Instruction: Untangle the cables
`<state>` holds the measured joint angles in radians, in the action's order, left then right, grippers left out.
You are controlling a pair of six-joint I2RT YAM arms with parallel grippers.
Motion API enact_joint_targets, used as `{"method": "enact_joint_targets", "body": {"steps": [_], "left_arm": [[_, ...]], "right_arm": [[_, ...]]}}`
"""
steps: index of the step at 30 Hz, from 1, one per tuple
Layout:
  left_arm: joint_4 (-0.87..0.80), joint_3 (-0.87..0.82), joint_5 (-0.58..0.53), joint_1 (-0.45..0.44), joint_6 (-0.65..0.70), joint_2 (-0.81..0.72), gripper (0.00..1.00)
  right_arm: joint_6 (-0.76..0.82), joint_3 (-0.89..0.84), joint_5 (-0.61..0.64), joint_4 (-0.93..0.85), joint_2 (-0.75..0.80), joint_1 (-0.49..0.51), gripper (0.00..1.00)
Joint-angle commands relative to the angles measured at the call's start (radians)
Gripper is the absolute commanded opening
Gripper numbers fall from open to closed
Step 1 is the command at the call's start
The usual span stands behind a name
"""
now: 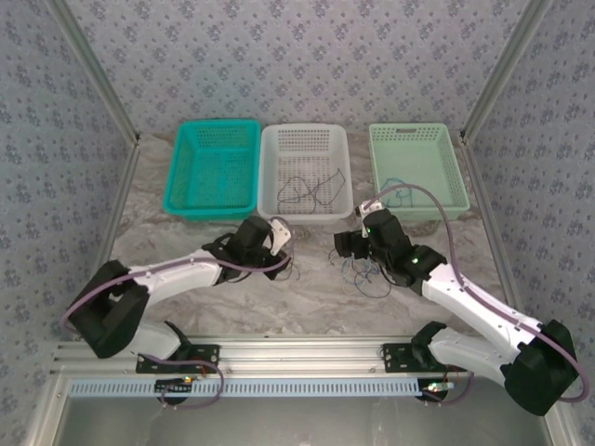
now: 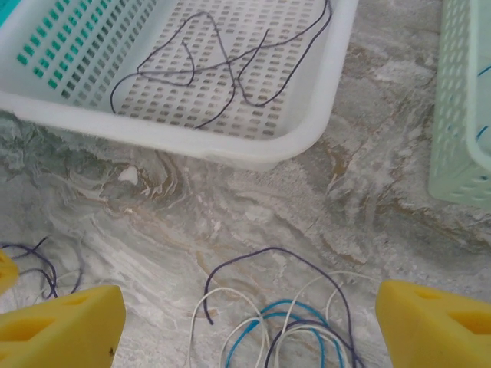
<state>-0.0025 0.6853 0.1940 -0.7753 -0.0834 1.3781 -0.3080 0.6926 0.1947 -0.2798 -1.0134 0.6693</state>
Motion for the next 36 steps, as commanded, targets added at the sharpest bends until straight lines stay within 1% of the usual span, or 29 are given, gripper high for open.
{"method": "enact_joint_targets", "body": {"steps": [1, 4, 7, 12, 18, 20, 24, 26, 29, 33, 36], "left_arm": [[0.029, 0.018, -0.001, -0.007, -0.022, -0.093, 0.00], [0.025, 0.020, -0.003, -0.008, -0.033, -0.159, 0.00], [0.010, 0.026, 0.004, -0.007, -0.042, -0.205, 0.00], [-0.030, 0.031, 0.020, -0.007, -0.048, -0.246, 0.00], [-0.059, 0.030, -0.016, -0.006, -0.074, -0.274, 0.00], [-0.074, 0.042, -0.014, -0.005, -0.086, -0.268, 0.00], [-0.088, 0.061, 0.001, -0.006, -0.107, -0.260, 0.00], [-0.076, 0.061, 0.010, -0.005, -0.120, -0.266, 0.00], [-0.051, 0.059, 0.034, -0.006, -0.146, -0.285, 0.00], [-0.009, 0.045, 0.075, -0.006, -0.184, -0.310, 0.00], [0.005, 0.030, 0.083, -0.006, -0.205, -0.325, 0.00]], "right_arm": [[-0.033, -0.054, 0.002, 0.088, -0.017, 0.057, 0.87], [-0.029, -0.069, 0.035, 0.163, -0.044, 0.113, 0.87], [-0.009, -0.068, 0.041, 0.234, -0.094, 0.158, 0.89], [0.001, -0.042, 0.024, 0.340, -0.185, 0.204, 0.91], [0.014, -0.042, 0.023, 0.459, -0.227, 0.275, 0.93], [0.022, -0.042, 0.045, 0.467, -0.226, 0.302, 0.93], [0.027, -0.031, 0.134, 0.459, -0.224, 0.357, 0.93], [0.027, -0.032, 0.142, 0.488, -0.237, 0.363, 0.93], [0.024, -0.015, 0.186, 0.511, -0.281, 0.362, 0.93], [0.020, -0.019, 0.203, 0.627, -0.329, 0.362, 0.93], [0.025, 0.002, 0.209, 0.665, -0.370, 0.361, 0.93]]}}
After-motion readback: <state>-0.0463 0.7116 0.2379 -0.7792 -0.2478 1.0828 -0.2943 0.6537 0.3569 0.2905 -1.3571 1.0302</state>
